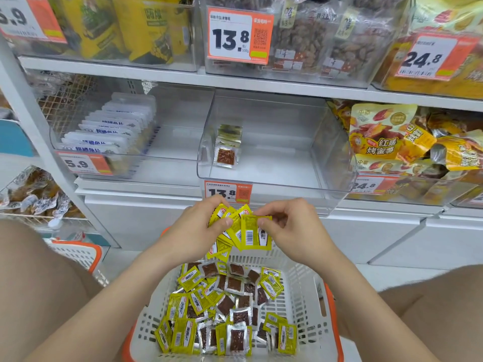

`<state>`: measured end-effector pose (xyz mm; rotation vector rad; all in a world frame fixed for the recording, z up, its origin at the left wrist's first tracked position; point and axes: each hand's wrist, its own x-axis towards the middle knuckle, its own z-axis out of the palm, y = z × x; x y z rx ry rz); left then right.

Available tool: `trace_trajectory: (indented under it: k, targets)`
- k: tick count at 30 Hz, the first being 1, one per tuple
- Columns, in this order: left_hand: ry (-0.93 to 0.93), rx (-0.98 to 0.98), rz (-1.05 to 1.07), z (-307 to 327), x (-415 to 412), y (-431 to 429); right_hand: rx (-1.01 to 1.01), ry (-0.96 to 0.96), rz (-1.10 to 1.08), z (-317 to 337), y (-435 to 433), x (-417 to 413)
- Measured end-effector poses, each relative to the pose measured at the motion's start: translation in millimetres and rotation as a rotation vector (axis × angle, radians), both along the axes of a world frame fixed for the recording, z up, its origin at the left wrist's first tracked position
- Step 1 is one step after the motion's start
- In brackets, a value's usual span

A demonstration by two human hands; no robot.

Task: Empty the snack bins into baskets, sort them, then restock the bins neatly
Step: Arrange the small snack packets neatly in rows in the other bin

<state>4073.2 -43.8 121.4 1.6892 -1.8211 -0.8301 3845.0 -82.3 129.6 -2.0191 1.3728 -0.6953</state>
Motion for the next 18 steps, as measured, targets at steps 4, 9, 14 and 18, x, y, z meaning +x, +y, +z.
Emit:
trace_trajectory:
  k: [4, 9, 14, 18]
  targets:
    - [0.091, 0.046, -0.135, 8.2, 1.4, 1.0, -0.123, -0.008, 0.116, -6.0, 5.2, 4.6]
    - [0.237, 0.077, -0.115, 9.1, 2.0, 1.7, -0.041, 0.013, 0.175, -7.0, 6.7, 9.9]
    - [0.457, 0.106, 0.135, 5.8, -2.6, 1.2, 0.119, -0.308, -0.207, -4.2, -1.4, 0.0]
    - [0.535, 0.066, 0.275, 4.1, -16.1, 3.9, 0.598, -0.93, -0.302, -2.7, 4.1, 11.1]
